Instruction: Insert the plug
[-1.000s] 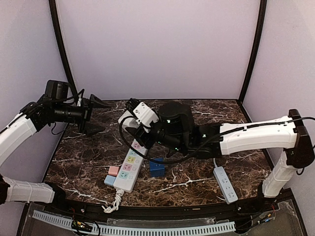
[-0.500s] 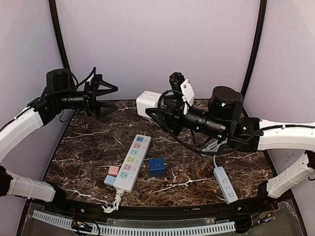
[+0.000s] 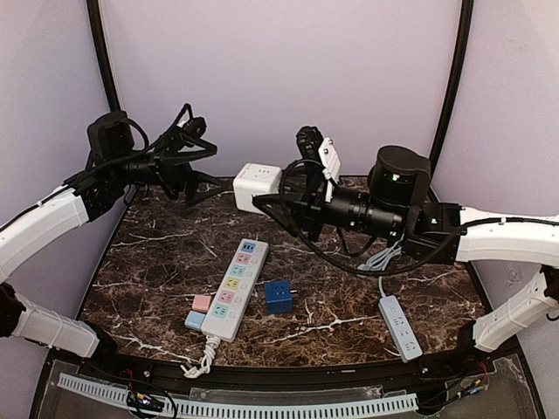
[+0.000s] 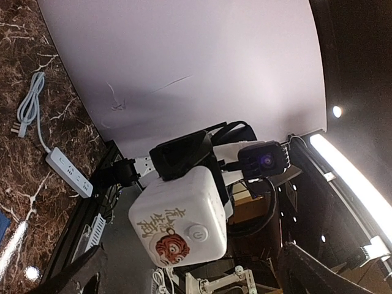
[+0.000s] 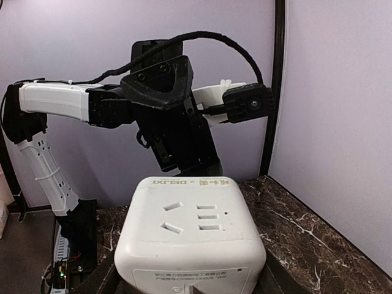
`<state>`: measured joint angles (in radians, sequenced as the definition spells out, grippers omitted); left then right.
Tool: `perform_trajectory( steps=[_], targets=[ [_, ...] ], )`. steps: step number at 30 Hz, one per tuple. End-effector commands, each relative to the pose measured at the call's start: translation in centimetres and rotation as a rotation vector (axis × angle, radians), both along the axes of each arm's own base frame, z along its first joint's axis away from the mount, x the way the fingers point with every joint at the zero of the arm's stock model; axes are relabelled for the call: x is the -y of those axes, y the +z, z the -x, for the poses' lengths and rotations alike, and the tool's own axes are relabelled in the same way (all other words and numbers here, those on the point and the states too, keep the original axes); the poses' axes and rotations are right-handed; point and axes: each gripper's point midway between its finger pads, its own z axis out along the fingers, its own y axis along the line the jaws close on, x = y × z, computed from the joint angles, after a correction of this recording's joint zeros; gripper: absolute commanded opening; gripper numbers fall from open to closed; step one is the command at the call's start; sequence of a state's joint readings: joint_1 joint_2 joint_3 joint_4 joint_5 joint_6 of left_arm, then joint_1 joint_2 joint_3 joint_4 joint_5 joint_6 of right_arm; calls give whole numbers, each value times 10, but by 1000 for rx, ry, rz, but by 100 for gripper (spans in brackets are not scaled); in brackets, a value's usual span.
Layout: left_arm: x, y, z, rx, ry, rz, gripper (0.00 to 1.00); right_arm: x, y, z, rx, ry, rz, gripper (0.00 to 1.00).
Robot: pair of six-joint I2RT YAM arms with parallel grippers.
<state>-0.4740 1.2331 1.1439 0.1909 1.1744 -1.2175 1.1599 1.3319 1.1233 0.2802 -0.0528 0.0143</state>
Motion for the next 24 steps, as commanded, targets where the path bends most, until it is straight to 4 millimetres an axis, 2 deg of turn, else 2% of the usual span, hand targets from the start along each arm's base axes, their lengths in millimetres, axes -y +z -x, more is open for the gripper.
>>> perform_trajectory(
  steps=[1,10,20,24],
  targets=[
    [6,5,15,-4,-89,4,95,-3,30,6,84,48,-39,0],
    [20,-1,20,-58,-121,-12,88,-11,34,7,138,69,-3,0],
    [26,15,25,-59,-148,39,84,-19,28,-1,180,45,36,0],
    [26,14,27,-72,-160,31,80,-19,27,-4,193,31,42,0]
  ],
)
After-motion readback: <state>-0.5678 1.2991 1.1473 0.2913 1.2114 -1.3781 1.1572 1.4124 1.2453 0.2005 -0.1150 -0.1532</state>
